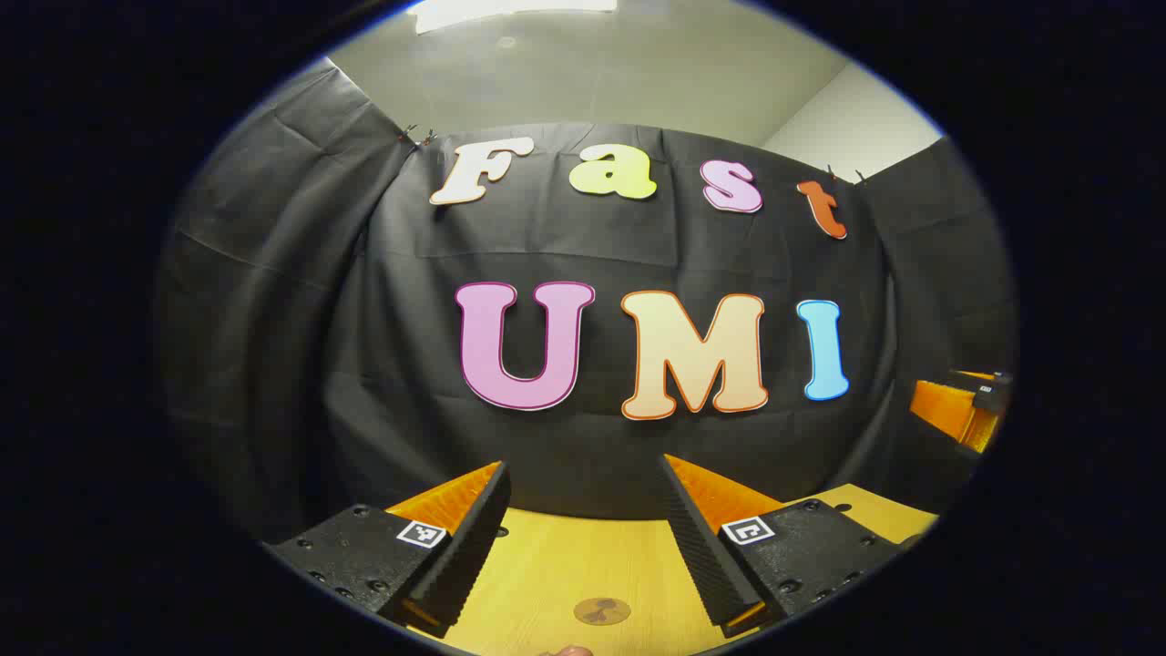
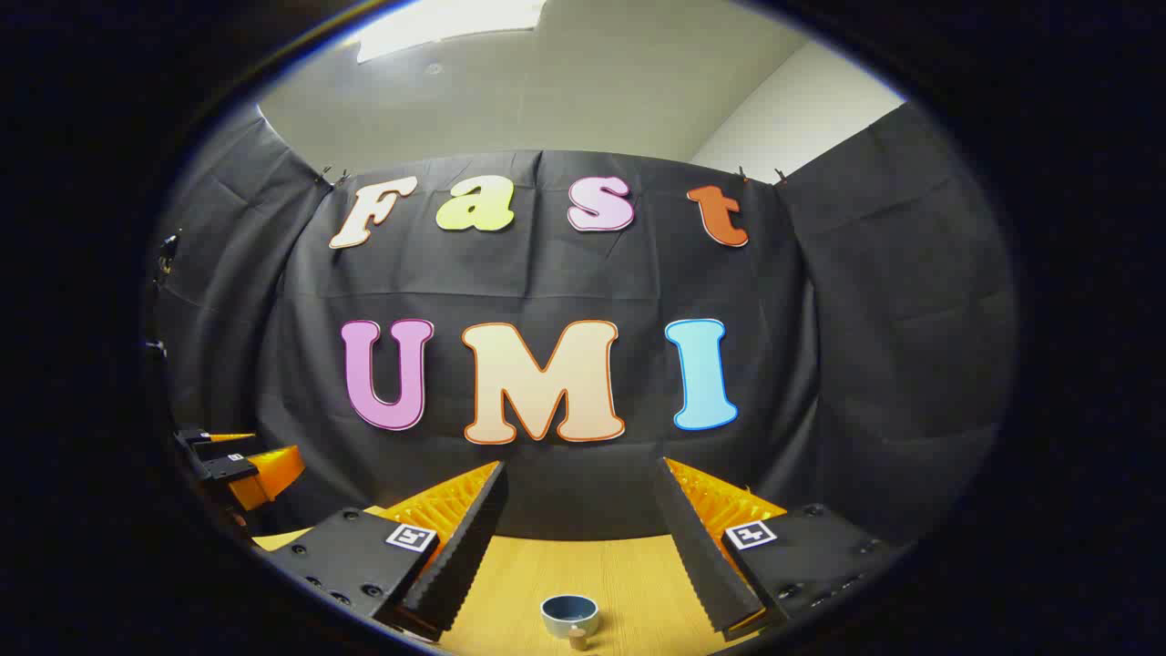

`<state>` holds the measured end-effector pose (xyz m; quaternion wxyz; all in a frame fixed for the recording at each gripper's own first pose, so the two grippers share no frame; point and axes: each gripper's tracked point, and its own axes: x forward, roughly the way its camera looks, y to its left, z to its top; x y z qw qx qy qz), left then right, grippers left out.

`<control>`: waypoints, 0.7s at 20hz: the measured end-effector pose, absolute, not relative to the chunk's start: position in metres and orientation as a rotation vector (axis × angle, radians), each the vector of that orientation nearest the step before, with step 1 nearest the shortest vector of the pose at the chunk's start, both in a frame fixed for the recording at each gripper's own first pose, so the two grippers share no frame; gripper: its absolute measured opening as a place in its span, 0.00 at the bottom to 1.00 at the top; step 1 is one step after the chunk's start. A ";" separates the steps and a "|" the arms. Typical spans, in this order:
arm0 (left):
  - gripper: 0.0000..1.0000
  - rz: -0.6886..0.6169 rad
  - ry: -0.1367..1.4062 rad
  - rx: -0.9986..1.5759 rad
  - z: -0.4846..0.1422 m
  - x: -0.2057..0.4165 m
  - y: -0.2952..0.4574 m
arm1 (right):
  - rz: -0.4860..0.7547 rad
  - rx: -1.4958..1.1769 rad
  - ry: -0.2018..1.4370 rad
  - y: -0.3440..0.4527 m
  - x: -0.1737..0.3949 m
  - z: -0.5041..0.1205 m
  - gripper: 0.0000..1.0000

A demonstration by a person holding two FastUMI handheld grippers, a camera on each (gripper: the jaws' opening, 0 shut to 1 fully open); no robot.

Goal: Put the toothbrush and toothpaste on the desktop into the cup, then pick up the cup and place it on the coaster on the desktop.

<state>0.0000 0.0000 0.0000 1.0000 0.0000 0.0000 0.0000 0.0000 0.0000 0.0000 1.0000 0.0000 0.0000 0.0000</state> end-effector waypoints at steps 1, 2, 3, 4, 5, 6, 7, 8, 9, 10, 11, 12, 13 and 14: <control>0.94 -0.004 -0.004 -0.002 0.000 -0.004 0.000 | 0.002 -0.003 0.003 -0.001 0.001 -0.002 0.99; 0.93 -0.007 0.000 -0.002 -0.001 -0.007 0.000 | 0.008 -0.011 0.006 -0.001 0.001 -0.004 0.99; 0.93 -0.010 0.005 0.000 -0.004 -0.009 0.001 | 0.013 -0.018 0.013 0.000 0.001 -0.007 0.99; 0.93 -0.010 0.007 0.003 -0.005 -0.012 0.002 | 0.020 -0.021 0.023 0.003 0.001 -0.010 0.99; 0.94 -0.011 0.012 0.003 -0.006 -0.012 0.003 | 0.026 -0.020 0.035 0.004 0.001 -0.014 0.99; 0.93 -0.012 0.015 0.003 -0.007 -0.012 0.003 | 0.033 -0.014 0.042 0.006 0.001 -0.015 1.00; 0.93 -0.014 0.020 0.006 -0.009 -0.012 0.003 | 0.037 -0.010 0.051 0.008 0.000 -0.017 0.99; 0.93 -0.019 0.025 0.010 -0.011 -0.012 0.002 | 0.037 -0.009 0.059 0.007 -0.002 -0.022 0.99; 0.93 -0.021 0.027 0.013 -0.012 -0.012 0.003 | 0.038 -0.013 0.065 0.008 -0.001 -0.024 0.99; 0.93 -0.024 0.024 0.013 -0.010 -0.012 0.003 | 0.039 -0.018 0.068 0.010 0.000 -0.025 0.99; 0.93 -0.026 0.022 0.012 -0.010 -0.012 0.003 | 0.040 -0.021 0.071 0.011 0.002 -0.026 0.99; 0.93 -0.027 0.021 0.013 -0.009 -0.011 0.002 | 0.040 -0.024 0.074 0.011 0.003 -0.027 0.99; 0.94 -0.030 0.020 0.012 -0.010 -0.011 0.003 | 0.039 -0.024 0.077 0.011 0.004 -0.029 0.99; 0.94 -0.030 0.019 0.013 -0.009 -0.011 0.003 | 0.039 -0.024 0.083 0.011 0.004 -0.031 0.99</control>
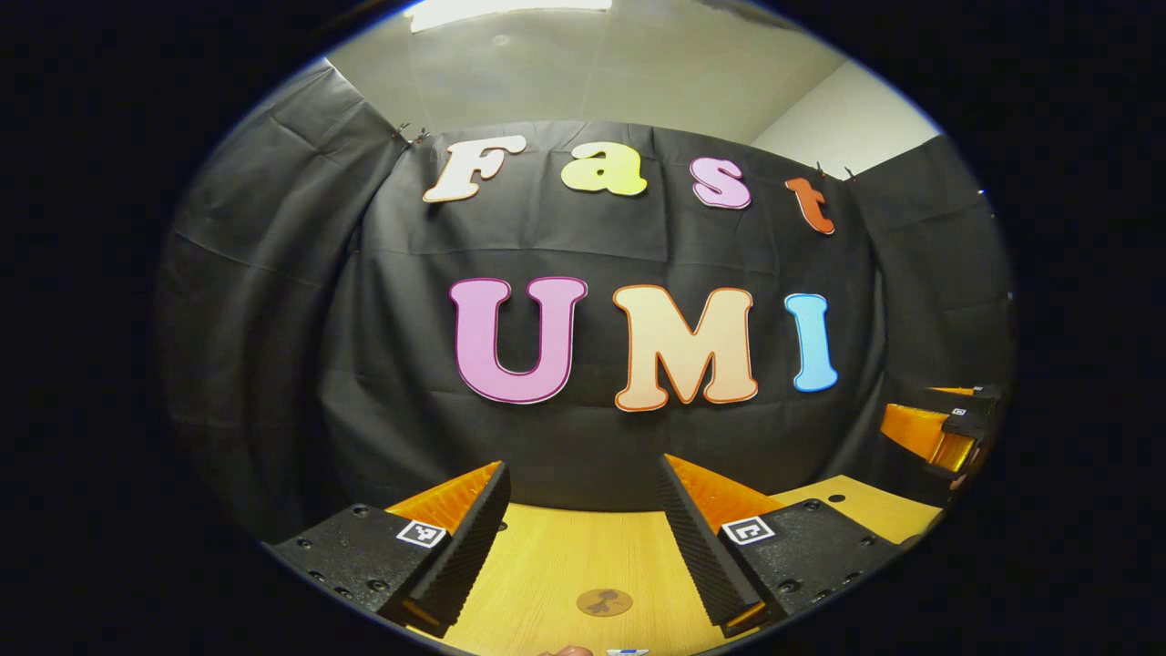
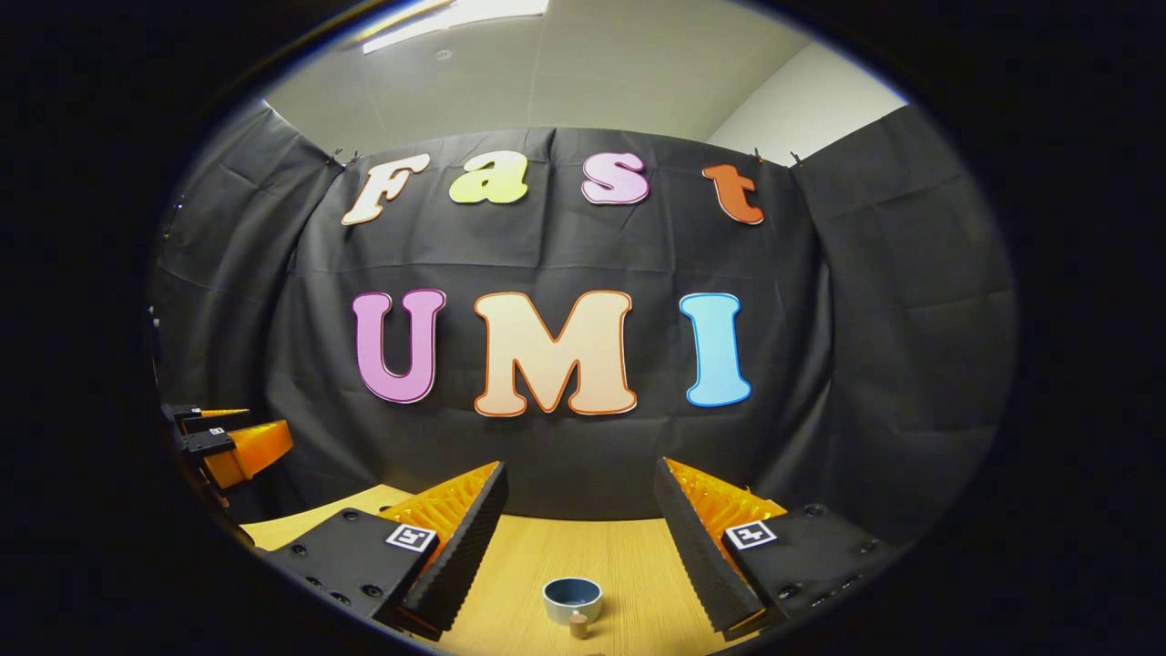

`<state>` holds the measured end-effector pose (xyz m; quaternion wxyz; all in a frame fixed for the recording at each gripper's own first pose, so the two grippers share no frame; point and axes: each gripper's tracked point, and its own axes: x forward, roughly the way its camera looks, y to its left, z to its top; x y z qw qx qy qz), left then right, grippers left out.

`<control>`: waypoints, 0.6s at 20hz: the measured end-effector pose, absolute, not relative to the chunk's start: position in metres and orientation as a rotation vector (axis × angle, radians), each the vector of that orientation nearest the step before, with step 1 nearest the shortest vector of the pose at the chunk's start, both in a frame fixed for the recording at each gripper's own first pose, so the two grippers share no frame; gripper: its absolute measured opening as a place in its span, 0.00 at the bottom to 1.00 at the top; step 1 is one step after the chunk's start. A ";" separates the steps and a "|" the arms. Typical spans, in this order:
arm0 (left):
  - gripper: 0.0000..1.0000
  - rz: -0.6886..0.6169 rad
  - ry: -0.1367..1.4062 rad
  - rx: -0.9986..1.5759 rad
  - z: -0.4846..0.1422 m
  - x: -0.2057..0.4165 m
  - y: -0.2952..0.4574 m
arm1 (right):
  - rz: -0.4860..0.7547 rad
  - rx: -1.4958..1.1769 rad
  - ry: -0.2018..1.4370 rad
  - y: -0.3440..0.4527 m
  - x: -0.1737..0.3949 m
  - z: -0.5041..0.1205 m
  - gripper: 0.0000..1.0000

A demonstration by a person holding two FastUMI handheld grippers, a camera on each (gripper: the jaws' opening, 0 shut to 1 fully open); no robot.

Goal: Put the toothbrush and toothpaste on the desktop into the cup, then pick up the cup and place it on the coaster on the desktop.

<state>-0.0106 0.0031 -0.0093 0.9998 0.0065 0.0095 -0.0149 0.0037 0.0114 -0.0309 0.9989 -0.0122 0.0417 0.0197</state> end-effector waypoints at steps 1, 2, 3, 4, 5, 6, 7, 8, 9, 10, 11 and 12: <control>0.95 -0.031 0.015 0.013 -0.009 -0.009 0.004 | 0.041 -0.024 0.090 0.012 0.004 -0.032 0.99; 0.94 -0.030 0.011 0.014 -0.008 -0.009 0.005 | 0.045 -0.025 0.099 0.014 0.004 -0.035 0.99; 0.94 -0.030 0.006 0.013 -0.007 -0.009 0.006 | 0.045 -0.029 0.113 0.013 0.004 -0.039 0.99; 0.94 -0.031 0.003 0.012 -0.006 -0.009 0.006 | 0.047 -0.034 0.131 0.014 0.005 -0.044 0.99; 0.95 -0.031 -0.001 0.011 -0.006 -0.007 0.006 | 0.050 -0.036 0.151 0.014 0.004 -0.051 0.99; 0.93 -0.032 -0.003 0.009 -0.006 -0.008 0.006 | 0.057 -0.038 0.171 0.015 0.003 -0.057 0.99; 0.95 -0.032 -0.004 0.009 -0.006 -0.008 0.007 | 0.065 -0.041 0.193 0.017 0.003 -0.064 0.99; 0.94 -0.031 -0.003 0.009 -0.007 -0.007 0.007 | 0.072 -0.049 0.218 0.016 0.001 -0.073 0.99; 0.94 -0.029 -0.006 0.010 -0.006 -0.007 0.009 | 0.079 -0.060 0.242 0.016 -0.001 -0.083 0.99; 0.94 -0.027 -0.006 0.011 -0.006 -0.007 0.011 | 0.083 -0.072 0.265 0.014 -0.003 -0.092 0.99; 0.95 -0.025 -0.006 0.014 -0.006 -0.007 0.012 | 0.082 -0.081 0.281 0.013 -0.005 -0.100 0.99; 0.95 -0.022 -0.006 0.018 -0.006 -0.007 0.013 | 0.085 -0.086 0.294 0.012 -0.006 -0.107 0.99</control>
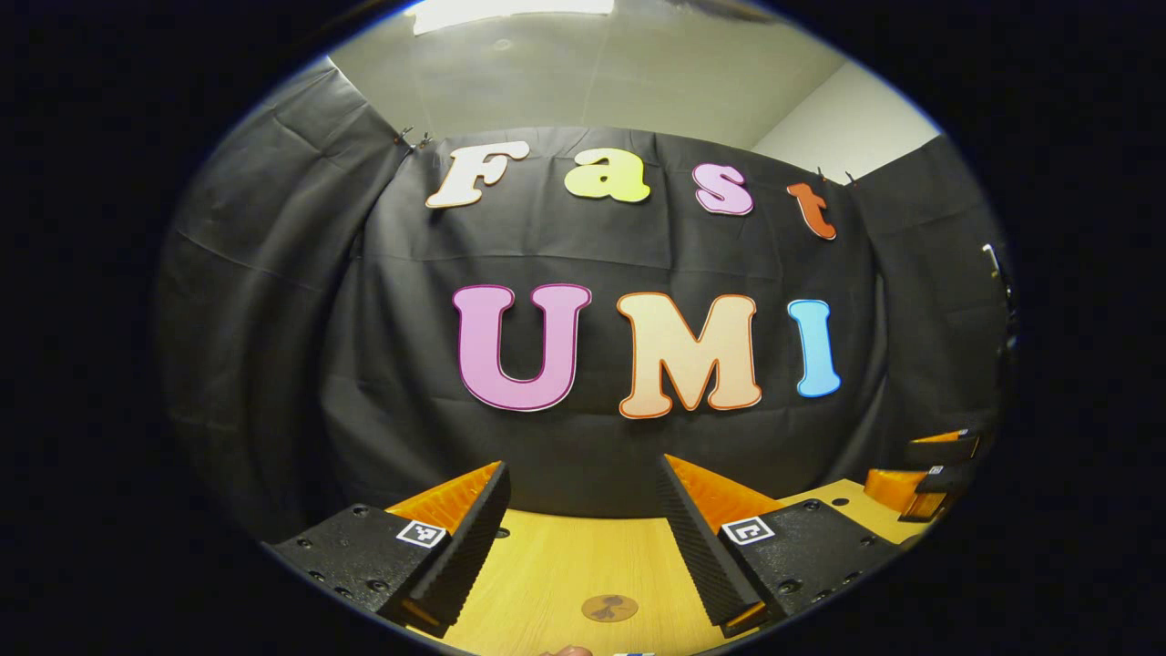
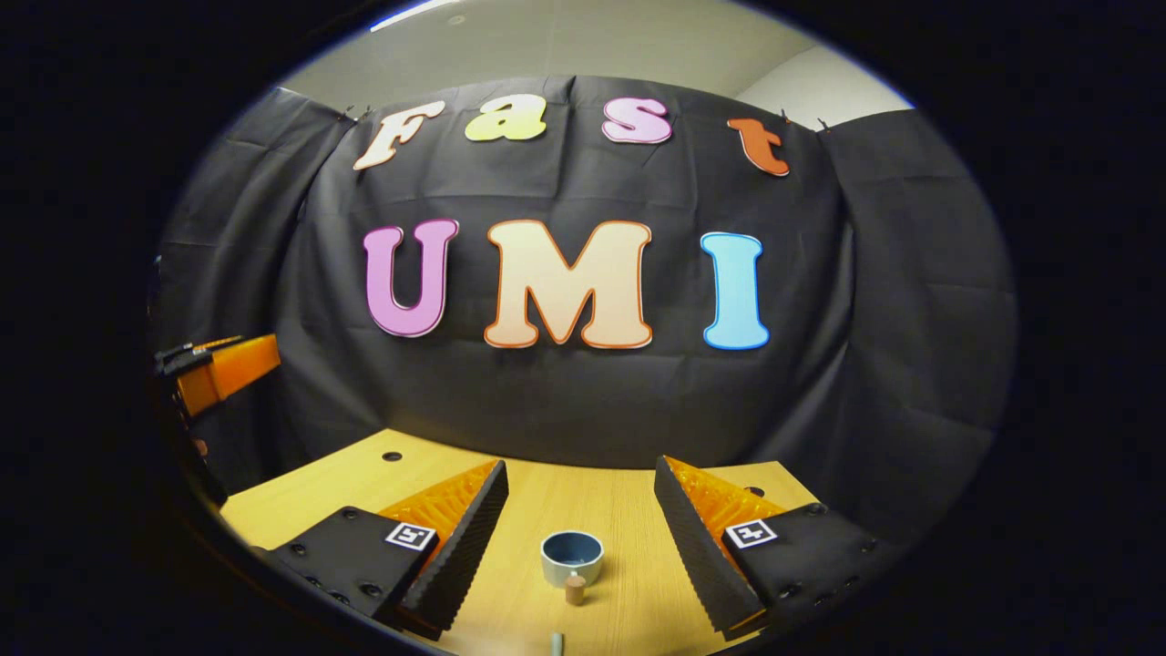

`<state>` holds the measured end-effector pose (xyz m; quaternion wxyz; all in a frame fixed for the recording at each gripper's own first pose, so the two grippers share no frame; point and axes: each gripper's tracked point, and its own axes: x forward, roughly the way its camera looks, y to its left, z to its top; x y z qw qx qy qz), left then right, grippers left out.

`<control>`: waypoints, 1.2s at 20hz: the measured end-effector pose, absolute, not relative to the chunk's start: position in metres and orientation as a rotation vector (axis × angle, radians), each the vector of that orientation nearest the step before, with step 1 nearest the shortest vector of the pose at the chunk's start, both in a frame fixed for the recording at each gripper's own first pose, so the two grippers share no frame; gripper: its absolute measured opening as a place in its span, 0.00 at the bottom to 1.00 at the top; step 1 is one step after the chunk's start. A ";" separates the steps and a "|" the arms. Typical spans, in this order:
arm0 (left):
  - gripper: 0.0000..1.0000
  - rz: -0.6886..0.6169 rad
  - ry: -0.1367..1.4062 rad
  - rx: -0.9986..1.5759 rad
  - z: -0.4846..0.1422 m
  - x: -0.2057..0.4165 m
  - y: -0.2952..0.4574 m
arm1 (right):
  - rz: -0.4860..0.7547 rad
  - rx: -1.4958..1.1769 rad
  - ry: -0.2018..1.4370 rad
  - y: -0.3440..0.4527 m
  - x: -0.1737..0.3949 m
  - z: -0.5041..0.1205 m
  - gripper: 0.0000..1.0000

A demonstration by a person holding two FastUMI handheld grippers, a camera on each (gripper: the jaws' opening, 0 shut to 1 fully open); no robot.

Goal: Put the toothbrush and toothpaste on the desktop into the cup, then pick up the cup and place it on the coaster on the desktop.

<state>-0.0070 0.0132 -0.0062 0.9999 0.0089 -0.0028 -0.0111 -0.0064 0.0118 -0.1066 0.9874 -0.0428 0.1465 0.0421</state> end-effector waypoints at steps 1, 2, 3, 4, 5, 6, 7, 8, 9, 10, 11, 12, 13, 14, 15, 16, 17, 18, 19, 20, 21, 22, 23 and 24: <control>0.95 -0.019 -0.004 0.022 -0.006 -0.007 0.015 | 0.088 -0.092 0.318 0.010 -0.009 -0.118 0.99; 0.93 -0.015 -0.003 0.027 -0.007 -0.007 0.016 | 0.090 -0.099 0.347 0.009 -0.012 -0.130 0.99; 0.93 -0.011 -0.004 0.030 -0.006 -0.007 0.018 | 0.094 -0.101 0.377 0.008 -0.016 -0.141 0.99; 0.95 -0.009 -0.003 0.031 -0.006 -0.007 0.019 | 0.096 -0.102 0.401 0.008 -0.019 -0.149 0.99; 0.94 -0.005 -0.002 0.033 -0.006 -0.008 0.020 | 0.101 -0.105 0.424 0.008 -0.021 -0.158 0.99; 0.93 -0.002 -0.001 0.035 -0.007 -0.007 0.021 | 0.104 -0.112 0.448 0.008 -0.023 -0.165 0.99; 0.94 0.000 0.002 0.035 -0.008 -0.007 0.022 | 0.105 -0.122 0.474 0.008 -0.025 -0.175 0.99; 0.94 0.002 0.002 0.033 -0.008 -0.007 0.022 | 0.110 -0.127 0.502 0.008 -0.028 -0.184 0.99; 0.95 0.004 0.004 0.033 -0.009 -0.006 0.022 | 0.116 -0.132 0.530 0.008 -0.031 -0.192 0.99; 0.94 0.007 0.004 0.033 -0.010 -0.007 0.023 | 0.122 -0.137 0.551 0.009 -0.033 -0.198 0.99; 0.94 0.010 0.004 0.034 -0.009 -0.007 0.025 | 0.127 -0.142 0.575 0.009 -0.036 -0.206 0.99; 0.94 0.015 0.004 0.034 -0.010 -0.007 0.026 | 0.133 -0.148 0.600 0.009 -0.039 -0.212 0.99; 0.94 0.018 0.006 0.035 -0.010 -0.008 0.027 | 0.139 -0.153 0.622 0.010 -0.042 -0.219 0.99; 0.94 0.022 0.007 0.035 -0.011 -0.009 0.029 | 0.143 -0.163 0.645 0.009 -0.044 -0.225 0.99; 0.94 0.024 0.009 0.033 -0.012 -0.009 0.031 | 0.145 -0.179 0.673 0.007 -0.046 -0.234 0.99; 0.94 0.028 0.014 0.031 -0.013 -0.009 0.032 | 0.147 -0.200 0.701 0.006 -0.049 -0.243 1.00; 0.94 0.031 0.018 0.031 -0.015 -0.009 0.033 | 0.149 -0.219 0.732 0.004 -0.053 -0.252 1.00; 0.93 0.034 0.020 0.031 -0.016 -0.009 0.034 | 0.153 -0.229 0.766 0.001 -0.057 -0.259 1.00; 0.93 0.038 0.021 0.031 -0.017 -0.010 0.036 | 0.160 -0.227 0.796 0.001 -0.064 -0.265 0.99; 0.93 0.041 0.022 0.030 -0.017 -0.010 0.037 | 0.166 -0.221 0.826 0.002 -0.068 -0.271 1.00; 0.93 0.045 0.025 0.031 -0.018 -0.009 0.039 | 0.170 -0.216 0.853 0.003 -0.071 -0.280 1.00; 0.93 0.049 0.027 0.030 -0.019 -0.010 0.040 | 0.173 -0.214 0.883 0.004 -0.074 -0.286 1.00; 0.93 0.053 0.028 0.030 -0.019 -0.010 0.041 | 0.173 -0.219 0.916 0.003 -0.079 -0.293 1.00; 0.93 0.056 0.029 0.030 -0.020 -0.009 0.042 | 0.172 -0.231 0.949 0.001 -0.082 -0.300 1.00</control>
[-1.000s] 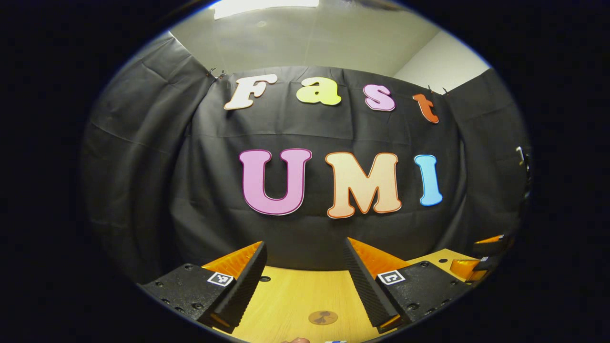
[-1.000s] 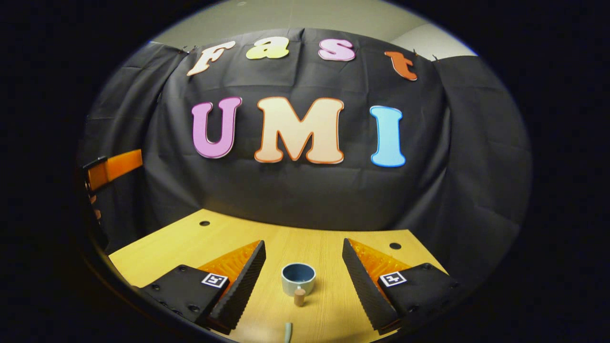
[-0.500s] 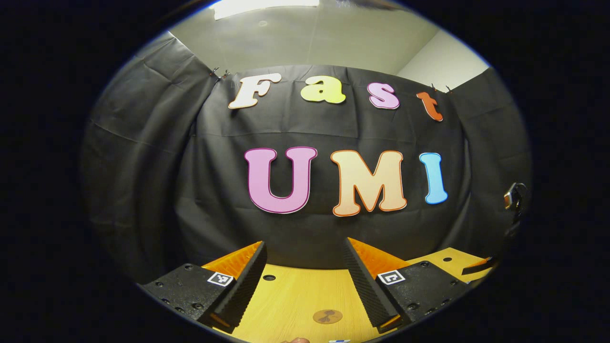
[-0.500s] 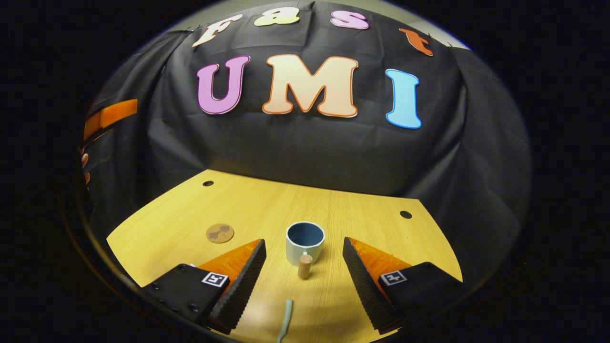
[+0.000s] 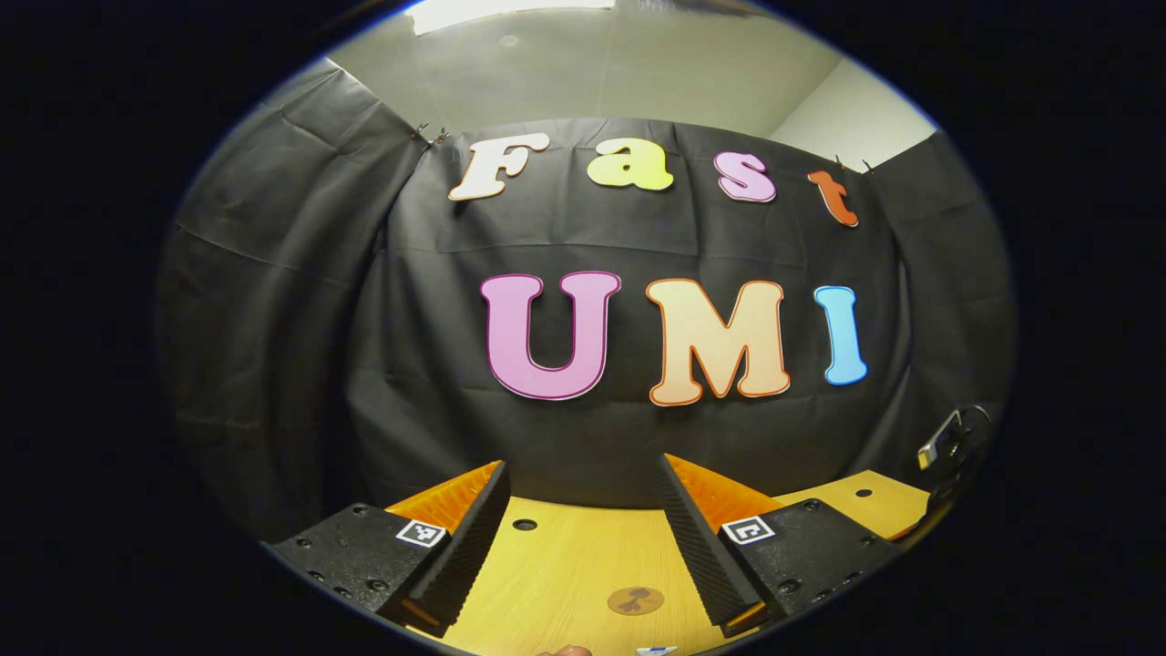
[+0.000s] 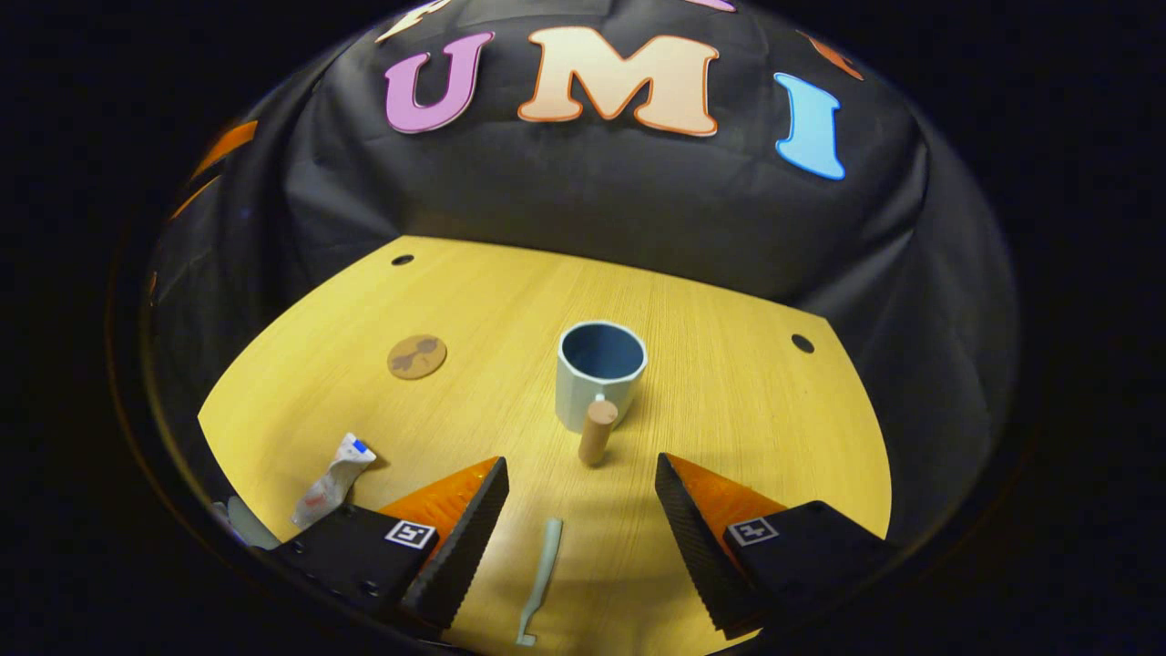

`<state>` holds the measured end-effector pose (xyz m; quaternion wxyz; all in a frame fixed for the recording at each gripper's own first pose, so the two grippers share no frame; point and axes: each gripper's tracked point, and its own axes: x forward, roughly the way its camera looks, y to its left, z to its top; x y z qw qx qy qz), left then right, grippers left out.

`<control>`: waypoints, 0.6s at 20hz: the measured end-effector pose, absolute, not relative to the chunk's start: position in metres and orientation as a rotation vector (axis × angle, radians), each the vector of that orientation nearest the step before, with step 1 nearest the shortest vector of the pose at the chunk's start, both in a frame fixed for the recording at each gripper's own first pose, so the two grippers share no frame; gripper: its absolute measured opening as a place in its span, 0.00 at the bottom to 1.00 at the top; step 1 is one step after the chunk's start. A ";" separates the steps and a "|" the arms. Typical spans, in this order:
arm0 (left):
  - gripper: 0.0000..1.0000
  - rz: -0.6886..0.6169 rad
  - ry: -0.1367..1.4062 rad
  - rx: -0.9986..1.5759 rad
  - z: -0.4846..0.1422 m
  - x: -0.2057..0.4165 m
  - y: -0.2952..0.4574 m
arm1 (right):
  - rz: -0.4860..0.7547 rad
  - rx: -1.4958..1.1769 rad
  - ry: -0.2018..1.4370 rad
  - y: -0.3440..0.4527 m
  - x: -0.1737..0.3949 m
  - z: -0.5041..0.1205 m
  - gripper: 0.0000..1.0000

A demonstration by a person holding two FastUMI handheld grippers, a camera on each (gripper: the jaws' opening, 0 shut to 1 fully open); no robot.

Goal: Put the toothbrush and toothpaste on the desktop into the cup, then pick up the cup and place it on the coaster on the desktop.

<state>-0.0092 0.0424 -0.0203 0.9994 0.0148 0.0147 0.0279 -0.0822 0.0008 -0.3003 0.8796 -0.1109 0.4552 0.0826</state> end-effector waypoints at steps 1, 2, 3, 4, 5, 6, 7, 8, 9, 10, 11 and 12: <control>0.93 0.059 0.031 0.030 -0.020 -0.009 0.043 | 0.170 -0.255 0.979 -0.001 -0.086 -0.307 1.00; 0.94 0.061 0.033 0.029 -0.022 -0.009 0.044 | 0.176 -0.277 1.008 -0.003 -0.089 -0.313 1.00; 0.94 0.065 0.034 0.029 -0.021 -0.010 0.045 | 0.181 -0.292 1.037 -0.004 -0.094 -0.320 1.00; 0.94 0.068 0.035 0.029 -0.023 -0.010 0.045 | 0.188 -0.298 1.068 -0.004 -0.098 -0.325 1.00; 0.94 0.073 0.038 0.029 -0.023 -0.009 0.047 | 0.192 -0.299 1.094 -0.004 -0.102 -0.331 1.00; 0.94 0.078 0.040 0.028 -0.024 -0.011 0.049 | 0.195 -0.298 1.118 -0.004 -0.105 -0.335 1.00; 0.94 0.084 0.043 0.028 -0.025 -0.011 0.052 | 0.197 -0.297 1.141 -0.005 -0.108 -0.340 1.00; 0.94 0.090 0.045 0.028 -0.026 -0.011 0.053 | 0.198 -0.293 1.167 -0.006 -0.111 -0.343 1.00; 0.94 0.097 0.047 0.028 -0.026 -0.011 0.055 | 0.202 -0.284 1.193 -0.005 -0.115 -0.349 1.00; 0.94 0.102 0.048 0.028 -0.028 -0.012 0.057 | 0.200 -0.277 1.221 -0.006 -0.119 -0.354 1.00; 0.94 0.107 0.049 0.027 -0.027 -0.013 0.059 | 0.196 -0.274 1.248 -0.007 -0.124 -0.357 0.99; 0.94 0.112 0.051 0.027 -0.029 -0.014 0.060 | 0.190 -0.271 1.271 -0.010 -0.127 -0.361 0.99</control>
